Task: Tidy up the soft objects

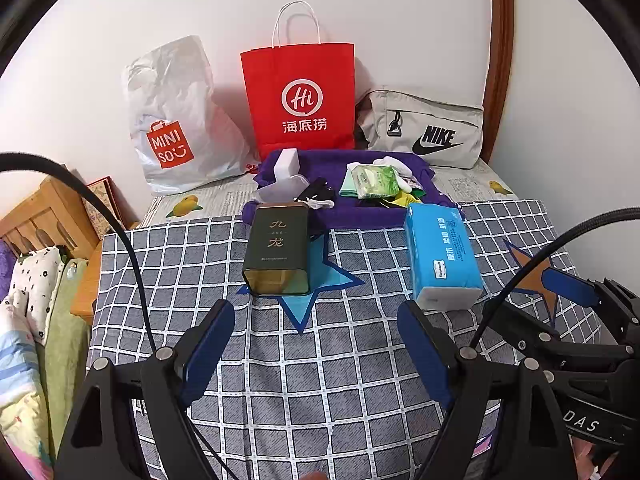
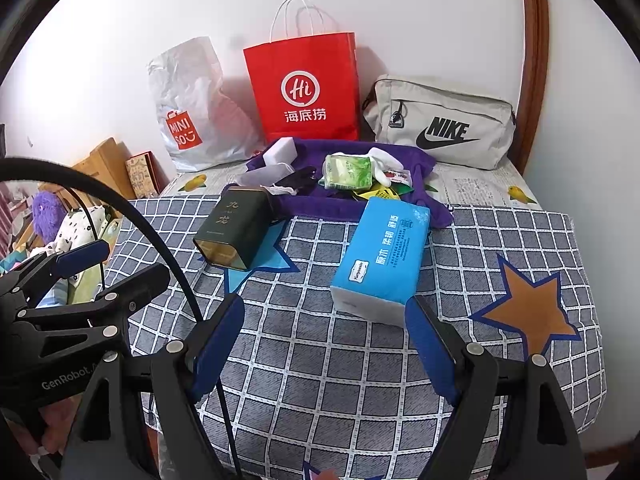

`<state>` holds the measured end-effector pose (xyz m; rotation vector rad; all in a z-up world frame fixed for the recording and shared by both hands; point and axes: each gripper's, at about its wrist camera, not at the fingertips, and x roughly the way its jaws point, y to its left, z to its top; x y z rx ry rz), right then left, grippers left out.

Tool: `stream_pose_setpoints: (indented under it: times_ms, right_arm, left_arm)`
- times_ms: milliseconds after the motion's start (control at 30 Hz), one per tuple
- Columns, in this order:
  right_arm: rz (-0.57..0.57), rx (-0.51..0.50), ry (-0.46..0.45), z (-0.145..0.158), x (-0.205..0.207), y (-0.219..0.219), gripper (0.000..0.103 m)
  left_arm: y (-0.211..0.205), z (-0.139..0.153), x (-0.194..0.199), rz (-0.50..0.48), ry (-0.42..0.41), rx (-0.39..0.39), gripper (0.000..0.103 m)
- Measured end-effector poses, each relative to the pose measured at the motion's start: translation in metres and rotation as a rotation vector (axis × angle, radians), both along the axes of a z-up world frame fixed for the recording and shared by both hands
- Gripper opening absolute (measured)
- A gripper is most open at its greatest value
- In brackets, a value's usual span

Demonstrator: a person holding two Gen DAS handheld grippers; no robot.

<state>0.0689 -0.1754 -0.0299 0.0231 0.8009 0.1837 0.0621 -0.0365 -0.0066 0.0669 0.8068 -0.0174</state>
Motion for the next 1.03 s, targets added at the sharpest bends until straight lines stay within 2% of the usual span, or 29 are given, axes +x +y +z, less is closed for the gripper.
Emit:
stream_pose_setpoints:
  times_ms: [1033]
  right_arm:
    - [-0.002, -0.006, -0.001, -0.002, 0.0003, -0.0019, 0.082]
  left_arm:
    - [0.0015, -0.0027, 0.0022, -0.004, 0.006, -0.015, 0.082]
